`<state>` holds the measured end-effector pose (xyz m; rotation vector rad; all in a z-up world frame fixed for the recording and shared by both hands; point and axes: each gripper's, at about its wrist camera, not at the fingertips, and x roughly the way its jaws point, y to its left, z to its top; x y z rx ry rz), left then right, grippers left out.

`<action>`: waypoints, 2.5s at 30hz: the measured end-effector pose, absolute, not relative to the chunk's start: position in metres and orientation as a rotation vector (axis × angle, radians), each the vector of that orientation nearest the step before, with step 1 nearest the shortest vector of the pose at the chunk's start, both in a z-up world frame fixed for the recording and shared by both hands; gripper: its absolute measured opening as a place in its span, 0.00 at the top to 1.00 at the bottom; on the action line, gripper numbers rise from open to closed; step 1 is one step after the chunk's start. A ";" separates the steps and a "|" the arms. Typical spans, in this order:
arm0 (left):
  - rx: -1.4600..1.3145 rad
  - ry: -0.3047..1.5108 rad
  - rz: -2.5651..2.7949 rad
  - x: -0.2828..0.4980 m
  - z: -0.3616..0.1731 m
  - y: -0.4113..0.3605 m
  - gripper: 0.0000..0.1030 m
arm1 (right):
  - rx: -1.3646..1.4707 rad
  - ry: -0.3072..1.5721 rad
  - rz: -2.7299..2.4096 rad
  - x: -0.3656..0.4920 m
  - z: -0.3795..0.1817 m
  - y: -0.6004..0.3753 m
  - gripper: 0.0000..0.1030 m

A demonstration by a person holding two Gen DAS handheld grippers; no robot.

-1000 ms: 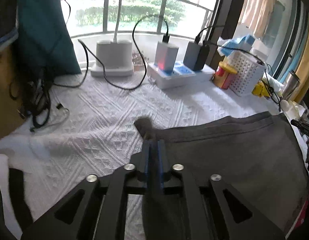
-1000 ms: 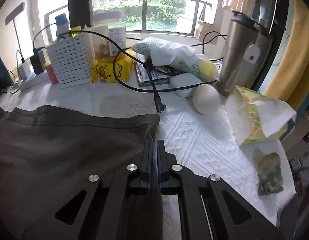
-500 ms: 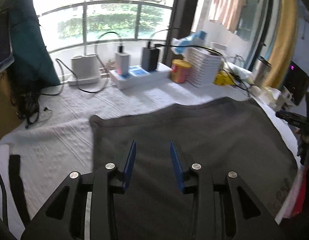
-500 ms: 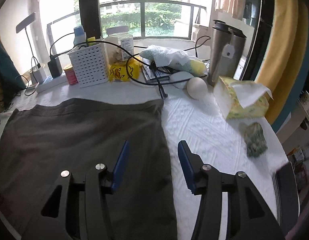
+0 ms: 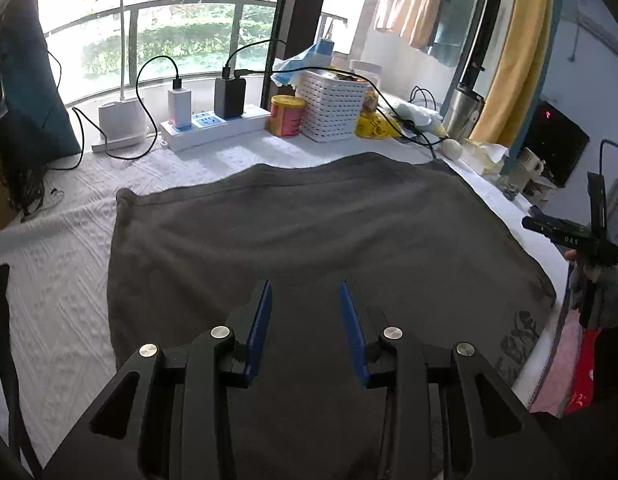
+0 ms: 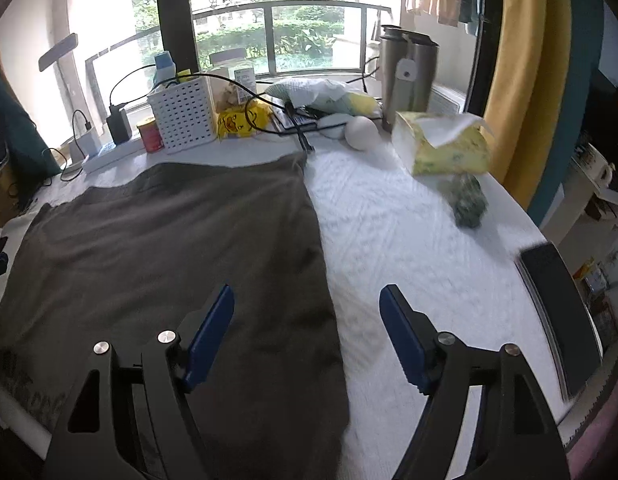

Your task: Fold small clothes

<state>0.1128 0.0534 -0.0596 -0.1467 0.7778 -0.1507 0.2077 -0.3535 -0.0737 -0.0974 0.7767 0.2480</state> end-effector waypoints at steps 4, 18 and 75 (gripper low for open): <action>-0.155 0.773 -0.163 0.098 -0.060 0.048 0.62 | -0.098 0.795 0.223 0.187 -0.077 -0.369 0.27; -0.136 0.792 -0.195 0.075 -0.074 0.030 0.62 | -0.041 0.895 0.272 0.122 -0.106 -0.370 0.26; -0.277 0.836 -0.049 0.142 -0.084 0.120 0.62 | 0.054 0.880 0.418 0.253 -0.121 -0.284 0.17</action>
